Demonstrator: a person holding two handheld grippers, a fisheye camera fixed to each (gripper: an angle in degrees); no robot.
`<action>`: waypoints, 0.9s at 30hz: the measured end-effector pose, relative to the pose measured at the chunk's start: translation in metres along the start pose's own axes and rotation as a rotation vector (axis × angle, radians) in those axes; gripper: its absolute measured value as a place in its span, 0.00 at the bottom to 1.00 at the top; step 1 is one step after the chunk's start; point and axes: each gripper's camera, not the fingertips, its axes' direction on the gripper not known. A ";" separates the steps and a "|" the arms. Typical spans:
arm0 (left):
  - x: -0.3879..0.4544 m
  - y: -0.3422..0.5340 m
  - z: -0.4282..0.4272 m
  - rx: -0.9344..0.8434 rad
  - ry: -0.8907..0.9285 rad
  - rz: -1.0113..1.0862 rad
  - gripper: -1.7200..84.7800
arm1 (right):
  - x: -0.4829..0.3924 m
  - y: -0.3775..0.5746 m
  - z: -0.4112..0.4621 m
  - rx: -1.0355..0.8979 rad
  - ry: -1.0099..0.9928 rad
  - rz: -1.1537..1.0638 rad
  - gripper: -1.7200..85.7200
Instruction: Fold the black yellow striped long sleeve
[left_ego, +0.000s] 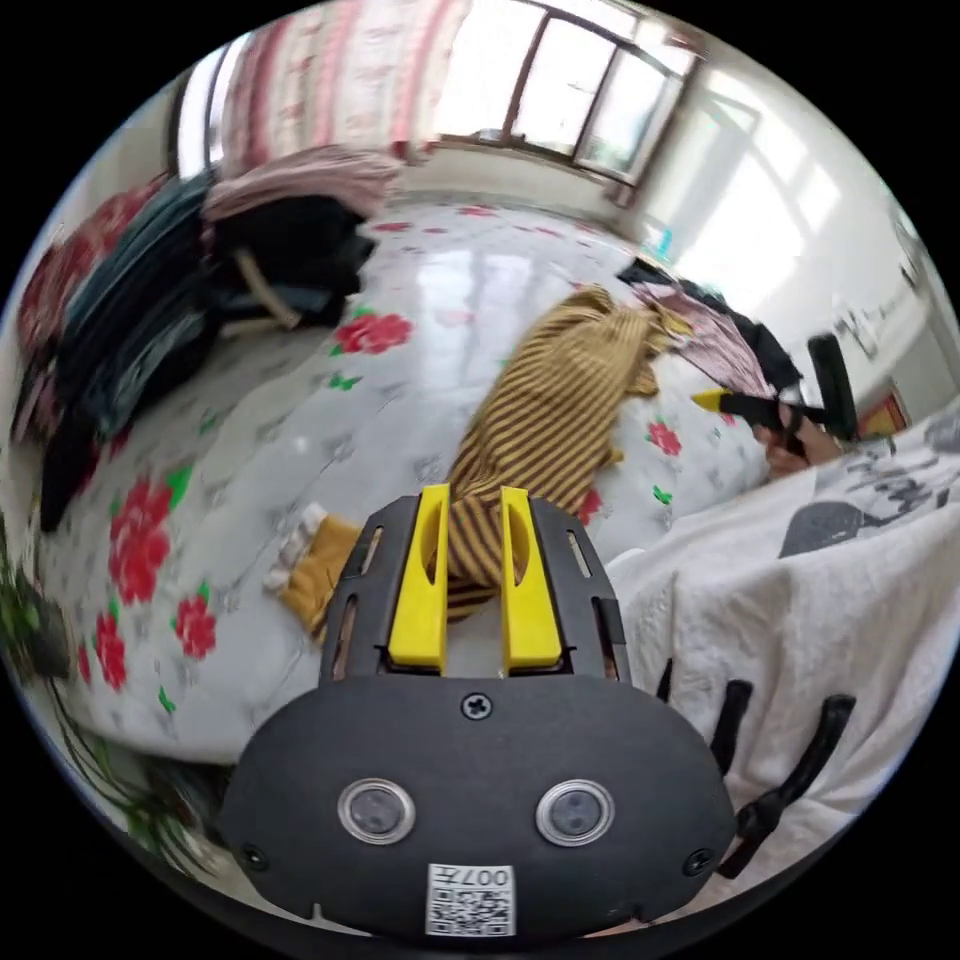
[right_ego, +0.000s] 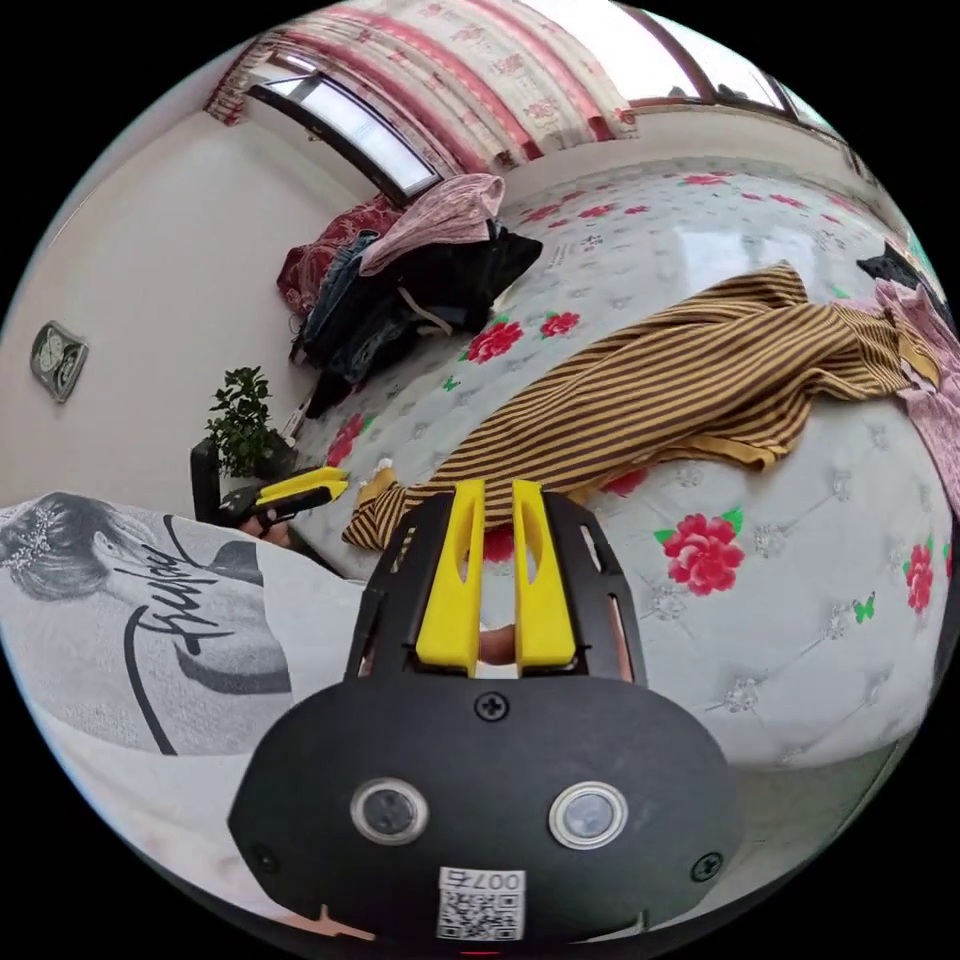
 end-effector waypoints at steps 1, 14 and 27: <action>0.022 -0.013 0.016 -0.040 0.021 0.090 0.12 | 0.015 0.003 -0.007 0.014 0.039 0.038 0.06; 0.036 -0.037 0.093 -0.342 0.028 -0.004 0.03 | 0.149 -0.061 0.017 0.095 0.382 0.254 0.11; -0.033 -0.002 -0.072 0.026 -0.036 -0.485 0.03 | 0.160 -0.134 0.149 -0.167 0.532 0.119 0.04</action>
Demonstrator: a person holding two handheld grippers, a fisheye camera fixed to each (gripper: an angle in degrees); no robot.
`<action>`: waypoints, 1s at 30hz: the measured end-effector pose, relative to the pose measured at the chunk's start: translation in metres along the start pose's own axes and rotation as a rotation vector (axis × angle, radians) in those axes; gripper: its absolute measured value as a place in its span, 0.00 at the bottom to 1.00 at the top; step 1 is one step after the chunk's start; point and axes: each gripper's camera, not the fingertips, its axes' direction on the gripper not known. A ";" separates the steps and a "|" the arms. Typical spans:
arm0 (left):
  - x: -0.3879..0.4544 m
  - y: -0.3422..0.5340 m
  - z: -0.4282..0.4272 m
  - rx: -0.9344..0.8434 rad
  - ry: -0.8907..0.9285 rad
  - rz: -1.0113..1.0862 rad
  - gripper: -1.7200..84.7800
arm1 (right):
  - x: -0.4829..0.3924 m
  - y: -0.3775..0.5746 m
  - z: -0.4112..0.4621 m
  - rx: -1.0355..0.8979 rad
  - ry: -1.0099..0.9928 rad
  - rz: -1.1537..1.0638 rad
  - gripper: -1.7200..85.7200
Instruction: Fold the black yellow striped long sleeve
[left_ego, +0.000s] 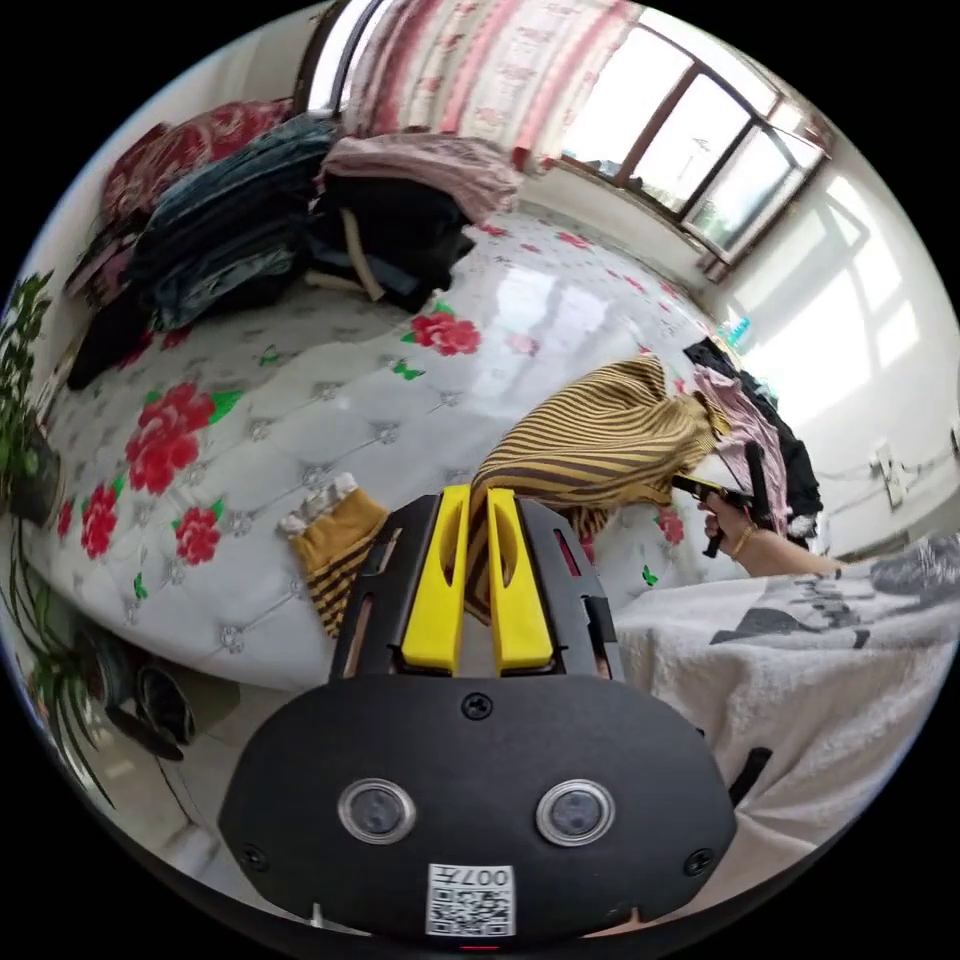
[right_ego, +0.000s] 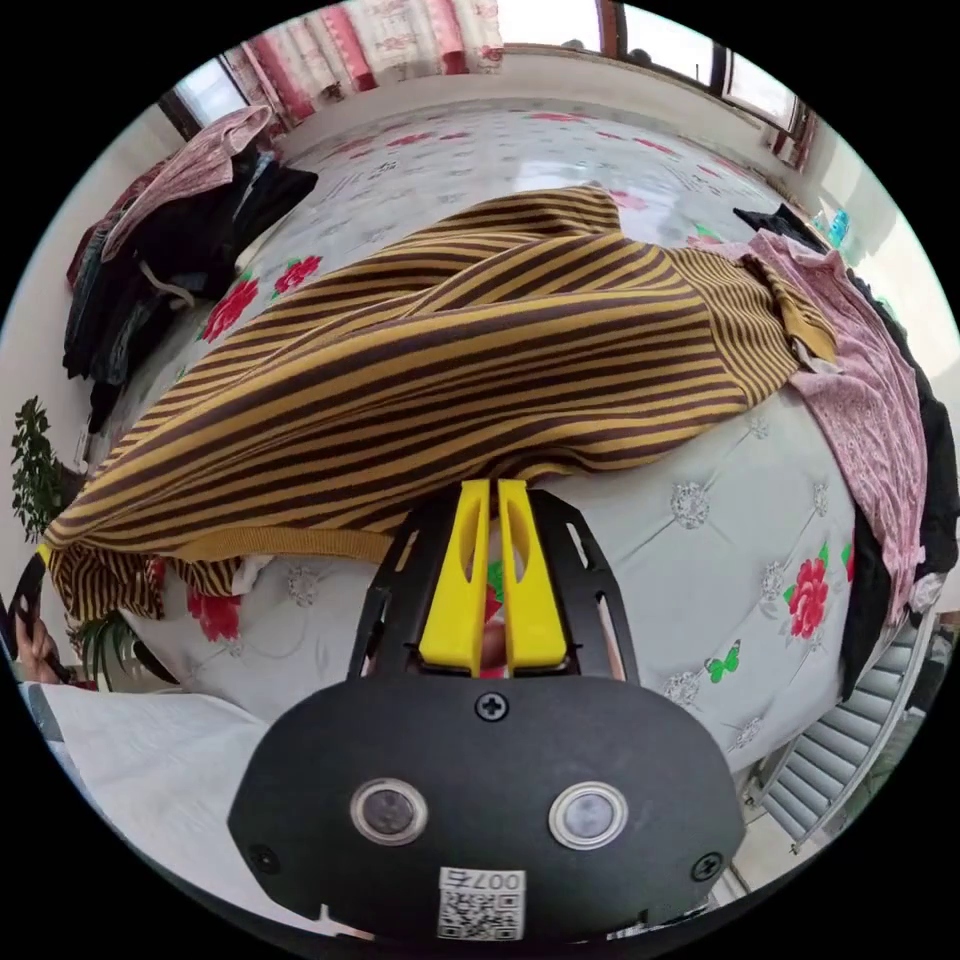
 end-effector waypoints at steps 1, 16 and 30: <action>-0.009 0.001 0.003 0.000 0.010 -0.075 0.03 | -0.008 0.001 0.001 -0.019 -0.015 -0.040 0.03; 0.128 0.005 0.138 -0.253 0.194 0.363 0.09 | -0.038 0.024 -0.015 -0.037 -0.078 -0.274 0.12; 0.132 0.017 0.202 -0.284 -0.080 0.523 0.09 | -0.003 0.028 -0.145 0.210 -0.226 -0.027 0.05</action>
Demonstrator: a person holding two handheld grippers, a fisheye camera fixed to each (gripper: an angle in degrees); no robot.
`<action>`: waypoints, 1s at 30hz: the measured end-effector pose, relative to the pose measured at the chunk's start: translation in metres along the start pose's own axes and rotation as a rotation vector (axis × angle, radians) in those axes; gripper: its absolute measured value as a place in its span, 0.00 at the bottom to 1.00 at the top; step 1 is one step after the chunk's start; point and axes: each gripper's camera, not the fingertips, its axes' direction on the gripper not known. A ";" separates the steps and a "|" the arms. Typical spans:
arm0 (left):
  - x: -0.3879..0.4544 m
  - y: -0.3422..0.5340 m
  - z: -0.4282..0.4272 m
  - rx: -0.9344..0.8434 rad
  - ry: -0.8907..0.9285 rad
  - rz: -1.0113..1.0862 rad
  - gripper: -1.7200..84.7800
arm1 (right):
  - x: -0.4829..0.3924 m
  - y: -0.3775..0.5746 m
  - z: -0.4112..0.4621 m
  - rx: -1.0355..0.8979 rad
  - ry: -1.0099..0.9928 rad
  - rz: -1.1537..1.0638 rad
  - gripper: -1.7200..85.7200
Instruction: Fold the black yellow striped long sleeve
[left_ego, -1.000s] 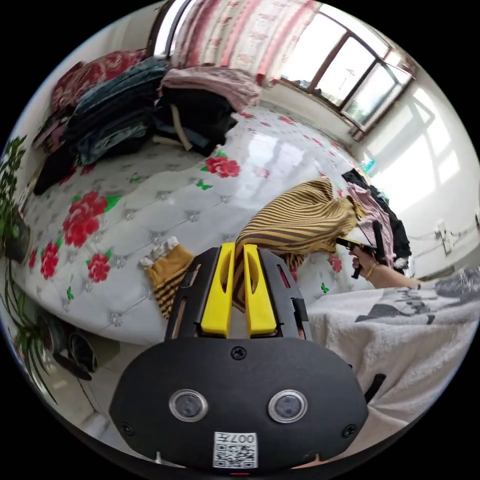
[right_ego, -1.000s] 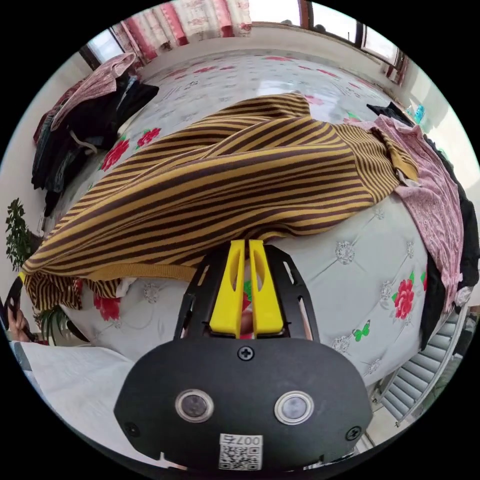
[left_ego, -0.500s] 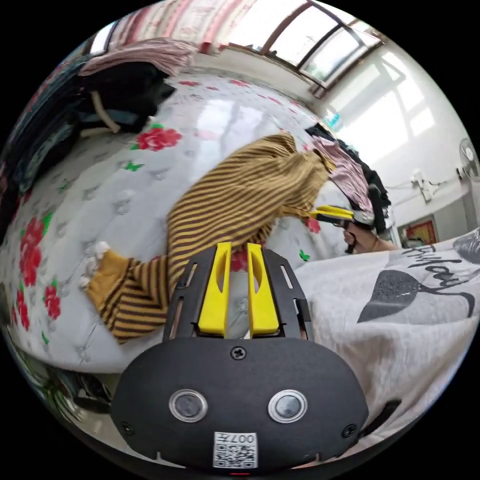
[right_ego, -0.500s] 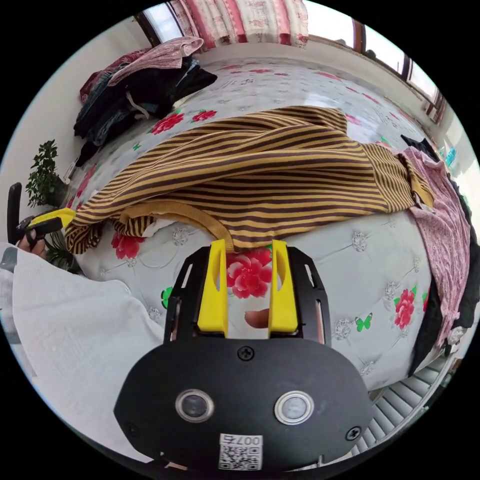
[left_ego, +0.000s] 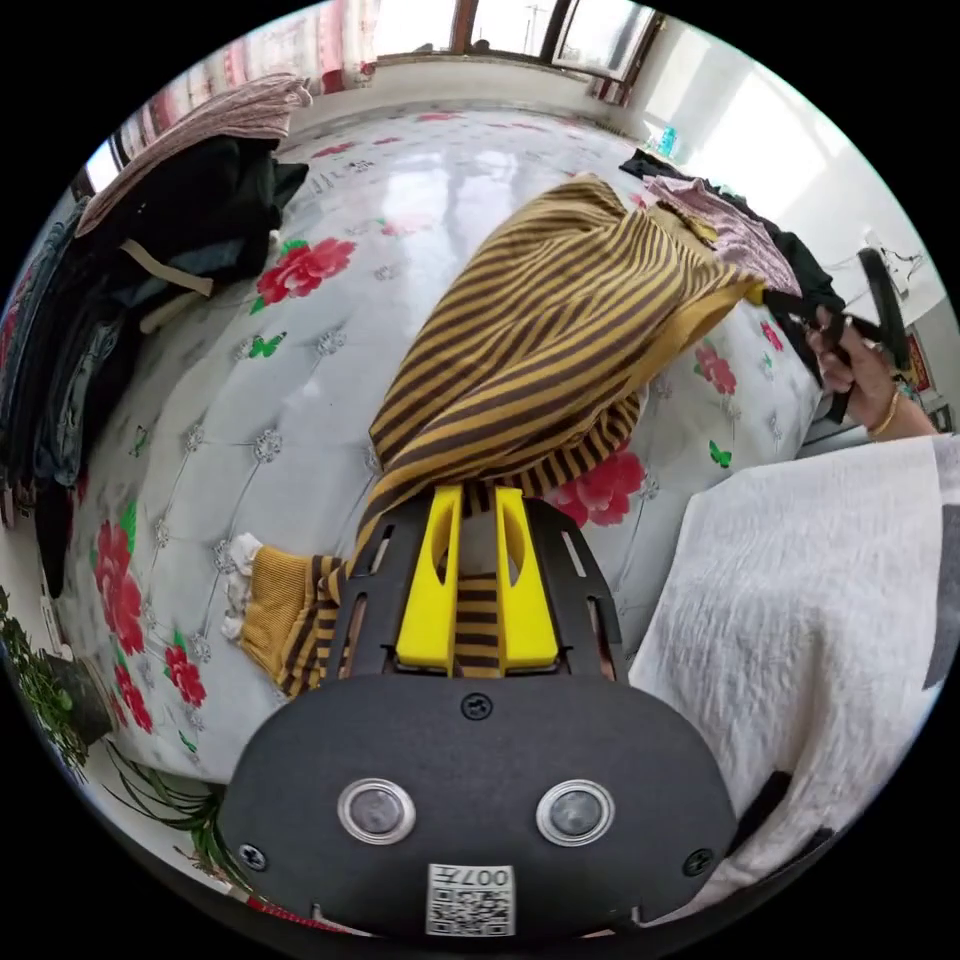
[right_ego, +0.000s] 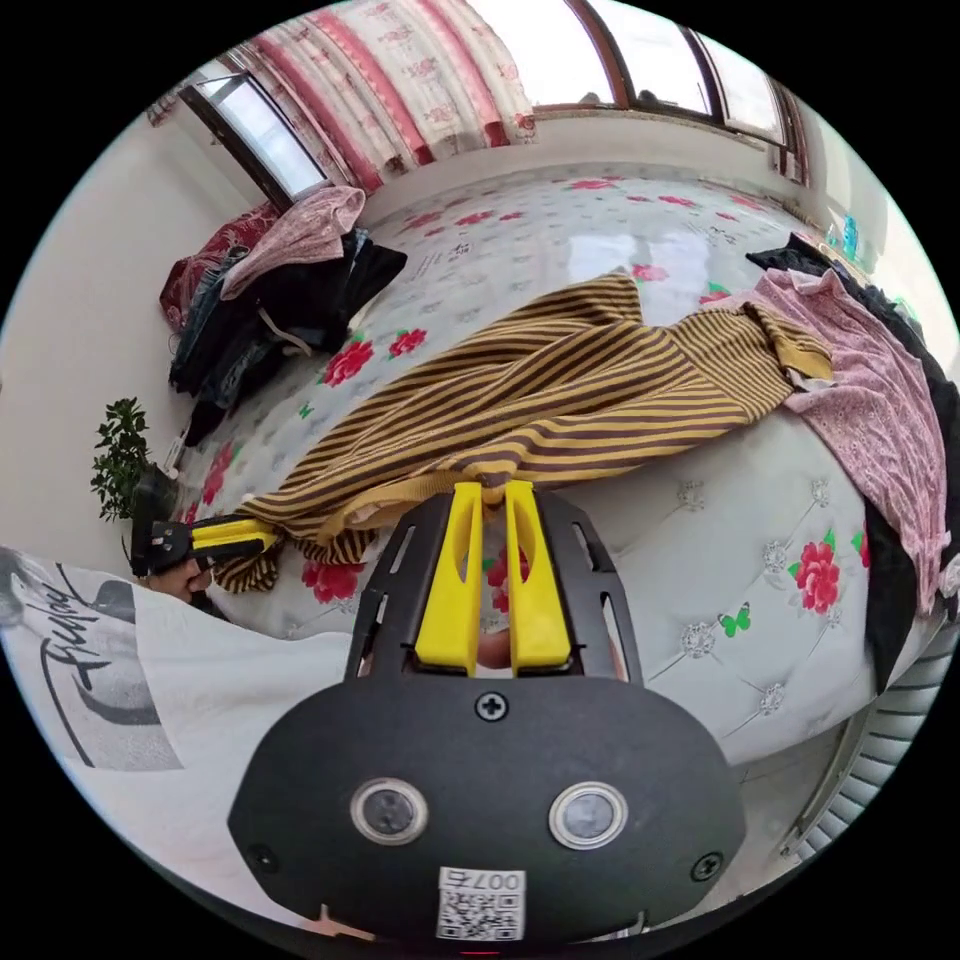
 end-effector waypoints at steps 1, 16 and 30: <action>0.007 0.002 0.014 -0.033 -0.005 0.037 0.09 | -0.007 0.000 -0.023 0.044 0.002 -0.017 0.05; 0.081 0.011 -0.016 0.195 -0.038 0.146 0.03 | -0.043 -0.005 -0.195 0.374 -0.101 0.035 0.04; 0.114 0.017 -0.054 0.349 -0.063 0.071 0.02 | -0.068 0.017 -0.274 0.413 -0.173 0.049 0.04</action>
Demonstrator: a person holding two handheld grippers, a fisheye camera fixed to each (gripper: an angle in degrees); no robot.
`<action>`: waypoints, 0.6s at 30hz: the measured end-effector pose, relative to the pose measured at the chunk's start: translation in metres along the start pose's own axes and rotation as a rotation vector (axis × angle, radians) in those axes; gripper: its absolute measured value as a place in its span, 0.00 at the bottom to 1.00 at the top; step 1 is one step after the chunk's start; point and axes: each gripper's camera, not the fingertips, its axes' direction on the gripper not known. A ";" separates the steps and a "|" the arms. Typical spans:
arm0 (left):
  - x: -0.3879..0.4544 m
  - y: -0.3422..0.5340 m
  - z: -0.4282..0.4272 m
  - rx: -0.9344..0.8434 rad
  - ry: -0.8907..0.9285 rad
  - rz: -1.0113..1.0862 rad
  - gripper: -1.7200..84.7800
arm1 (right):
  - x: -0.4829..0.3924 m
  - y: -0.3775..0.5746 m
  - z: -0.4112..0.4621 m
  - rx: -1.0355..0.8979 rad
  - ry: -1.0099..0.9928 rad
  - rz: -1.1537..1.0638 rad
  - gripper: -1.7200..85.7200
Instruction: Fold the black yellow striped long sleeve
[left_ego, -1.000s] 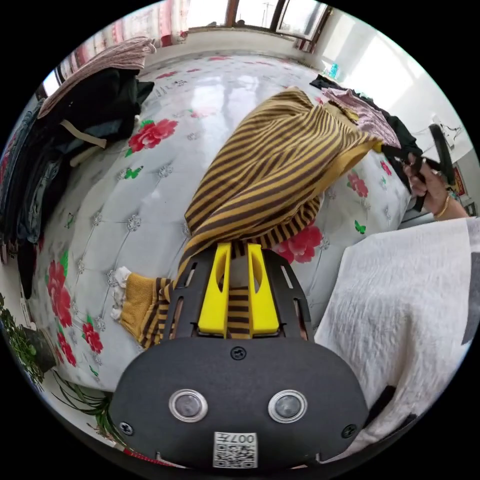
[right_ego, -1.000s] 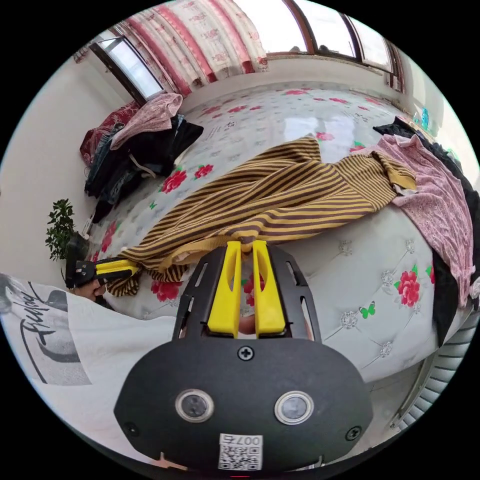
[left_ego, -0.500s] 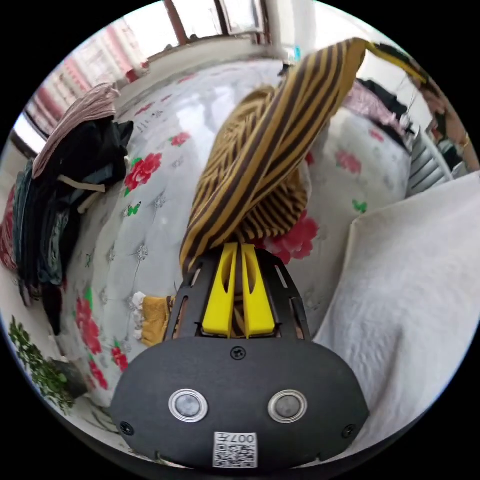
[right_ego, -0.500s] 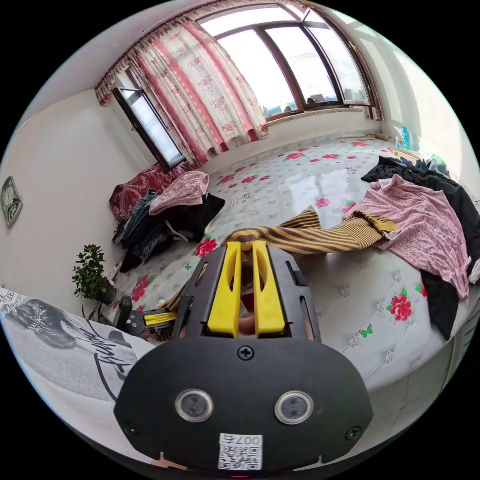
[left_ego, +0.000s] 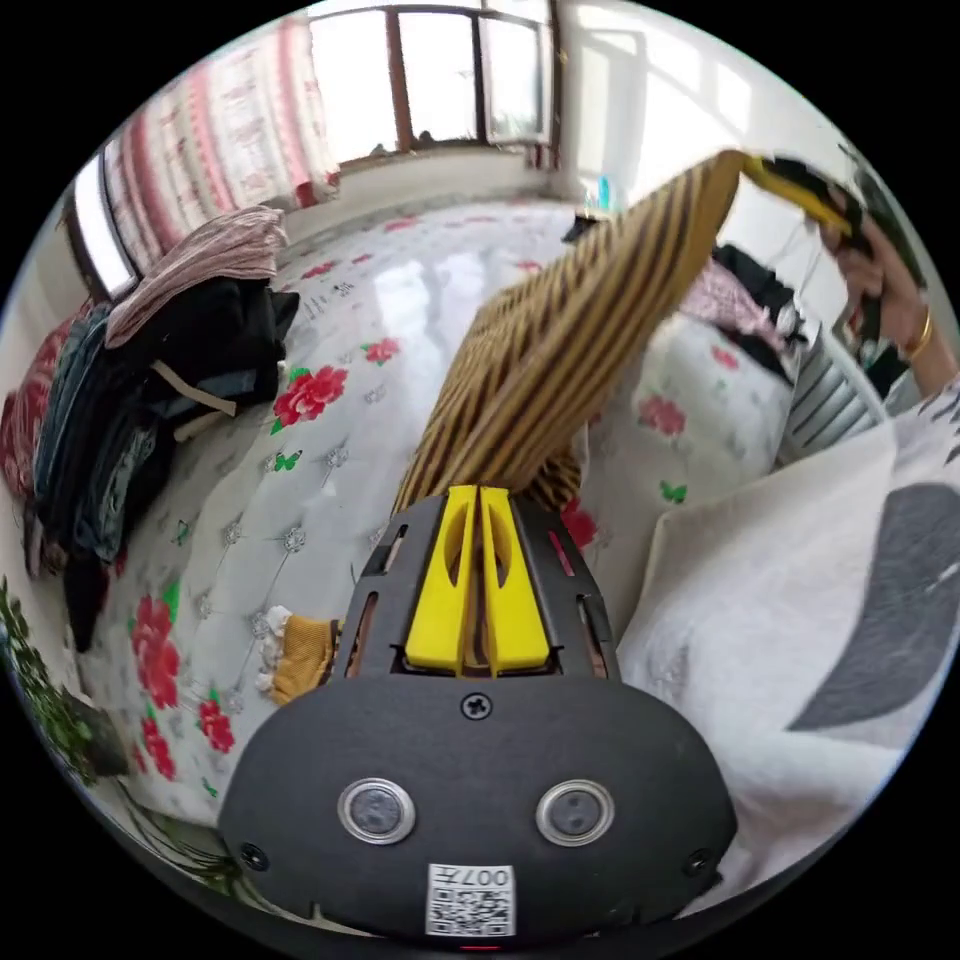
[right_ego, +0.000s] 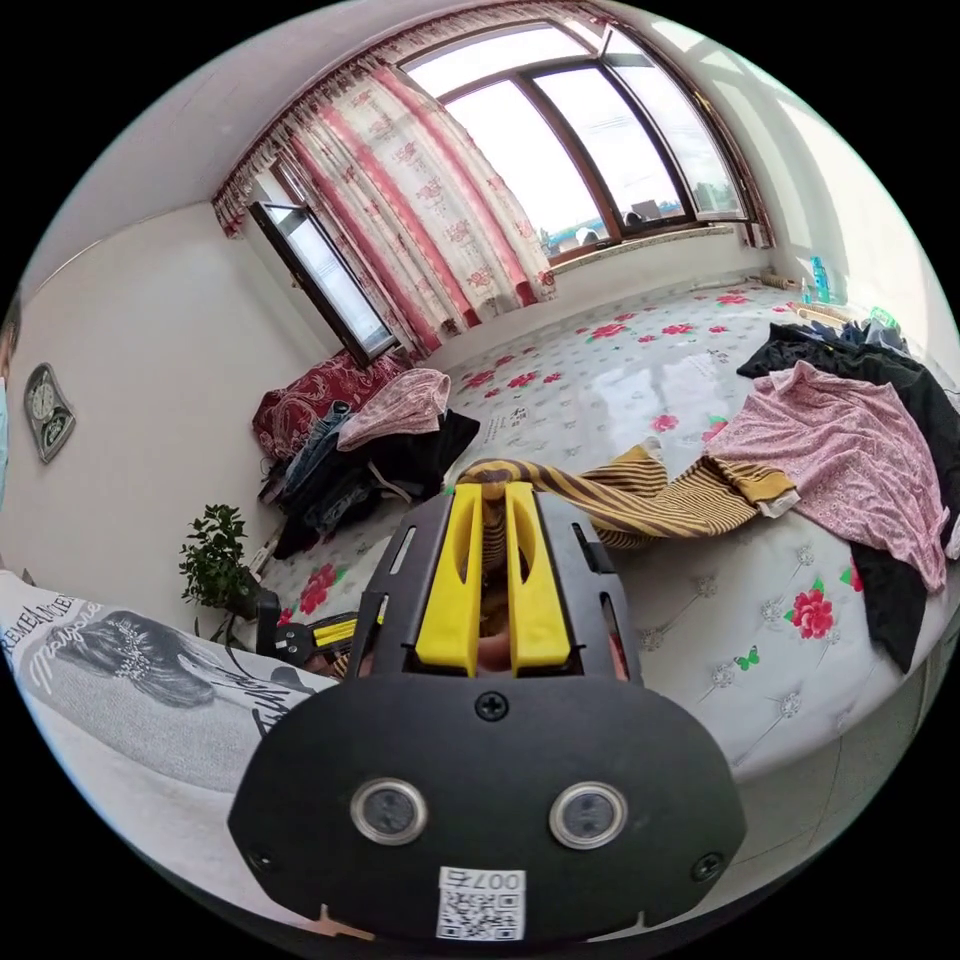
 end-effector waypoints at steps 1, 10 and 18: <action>0.001 -0.002 -0.008 0.025 -0.006 -0.023 0.04 | -0.004 -0.001 -0.004 -0.003 0.001 -0.008 0.04; 0.078 -0.023 0.067 -0.269 0.115 0.243 0.19 | -0.051 -0.019 -0.017 0.007 -0.056 -0.084 0.05; 0.118 -0.037 0.003 -0.072 0.288 0.344 0.22 | -0.074 -0.029 -0.037 0.032 -0.061 -0.094 0.05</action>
